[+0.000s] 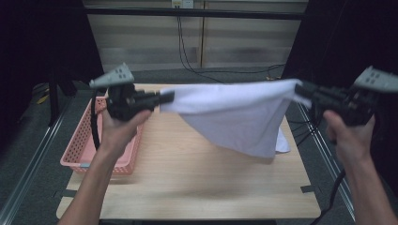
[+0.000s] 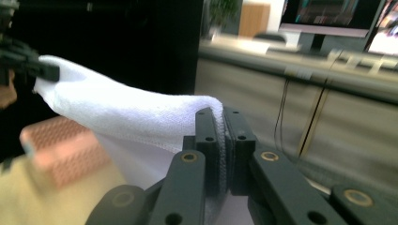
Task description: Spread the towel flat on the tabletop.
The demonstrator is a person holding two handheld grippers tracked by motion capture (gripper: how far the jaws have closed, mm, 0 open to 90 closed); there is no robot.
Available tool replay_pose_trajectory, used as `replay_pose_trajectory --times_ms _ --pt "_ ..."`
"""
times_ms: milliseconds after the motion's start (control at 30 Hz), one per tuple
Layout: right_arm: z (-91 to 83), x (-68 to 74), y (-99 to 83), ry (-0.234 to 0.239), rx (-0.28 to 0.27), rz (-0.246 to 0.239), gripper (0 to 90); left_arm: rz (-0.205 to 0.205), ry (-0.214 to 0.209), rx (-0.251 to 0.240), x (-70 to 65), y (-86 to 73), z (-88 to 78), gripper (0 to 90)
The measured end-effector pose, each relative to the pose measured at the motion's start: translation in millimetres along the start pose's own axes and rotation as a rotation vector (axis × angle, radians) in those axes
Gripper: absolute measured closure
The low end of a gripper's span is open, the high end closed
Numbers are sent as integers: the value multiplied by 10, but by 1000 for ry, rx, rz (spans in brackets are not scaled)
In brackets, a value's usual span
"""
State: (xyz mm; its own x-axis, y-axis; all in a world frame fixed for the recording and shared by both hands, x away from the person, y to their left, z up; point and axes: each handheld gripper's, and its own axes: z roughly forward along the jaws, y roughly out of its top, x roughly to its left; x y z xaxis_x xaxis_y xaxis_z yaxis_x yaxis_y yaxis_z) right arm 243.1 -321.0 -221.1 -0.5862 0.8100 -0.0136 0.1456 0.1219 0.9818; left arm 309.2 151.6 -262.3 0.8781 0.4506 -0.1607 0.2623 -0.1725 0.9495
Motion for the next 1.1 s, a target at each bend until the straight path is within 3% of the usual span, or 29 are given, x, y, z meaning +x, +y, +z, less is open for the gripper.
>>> replay_pose_trajectory --times_ms 33,67,100,133,167,200,233,300,333,500,633,667,733,767,833,867,1033,1100 --pt "-25 53 -163 16 27 3 865 -7 -3 18 -21 -141 2 873" --pt "-49 97 -302 32 47 13 865 -42 -28 42 -41 -405 0 873" --pt "-90 176 -555 60 74 41 865 -98 -67 52 -51 -678 1 873" --pt "-135 257 -818 88 114 65 864 -134 -98 51 -63 -839 3 873" --pt "-167 309 -972 94 143 74 865 -165 -156 57 -85 -1039 7 872" --pt "-199 385 -1166 106 199 72 865 -164 -179 80 -137 -1269 8 871" --pt "-246 484 -1392 112 250 68 864 -161 -161 102 -169 -1385 7 865" --pt "-310 580 -1686 146 290 124 864 -206 -176 140 -215 -1607 24 862" --pt "-336 630 -1815 147 334 121 864 -204 -166 162 -246 -1680 22 859" --pt "-540 832 -2289 192 442 194 824 -221 -164 283 -404 -1948 -86 772" --pt "-577 820 -2392 199 476 220 629 -229 -126 342 -389 -2101 -169 661" --pt "-576 799 -2364 188 463 233 605 -229 -117 341 -346 -2114 -180 651" --pt "-552 758 -2273 170 426 214 547 -227 -110 347 -256 -2110 -148 653" --pt "-531 737 -2236 151 417 222 544 -225 -122 344 -213 -2109 -131 672" --pt "-496 719 -2190 165 389 232 540 -259 -108 323 -108 -2106 -94 682" --pt "-473 724 -2169 156 391 217 532 -276 -129 296 -74 -2102 -89 680" --pt "-262 605 -2174 104 418 169 520 -268 -114 301 -52 -2070 -179 642" --pt "-125 527 -2190 89 430 143 512 -246 -97 309 -70 -2065 -215 631"
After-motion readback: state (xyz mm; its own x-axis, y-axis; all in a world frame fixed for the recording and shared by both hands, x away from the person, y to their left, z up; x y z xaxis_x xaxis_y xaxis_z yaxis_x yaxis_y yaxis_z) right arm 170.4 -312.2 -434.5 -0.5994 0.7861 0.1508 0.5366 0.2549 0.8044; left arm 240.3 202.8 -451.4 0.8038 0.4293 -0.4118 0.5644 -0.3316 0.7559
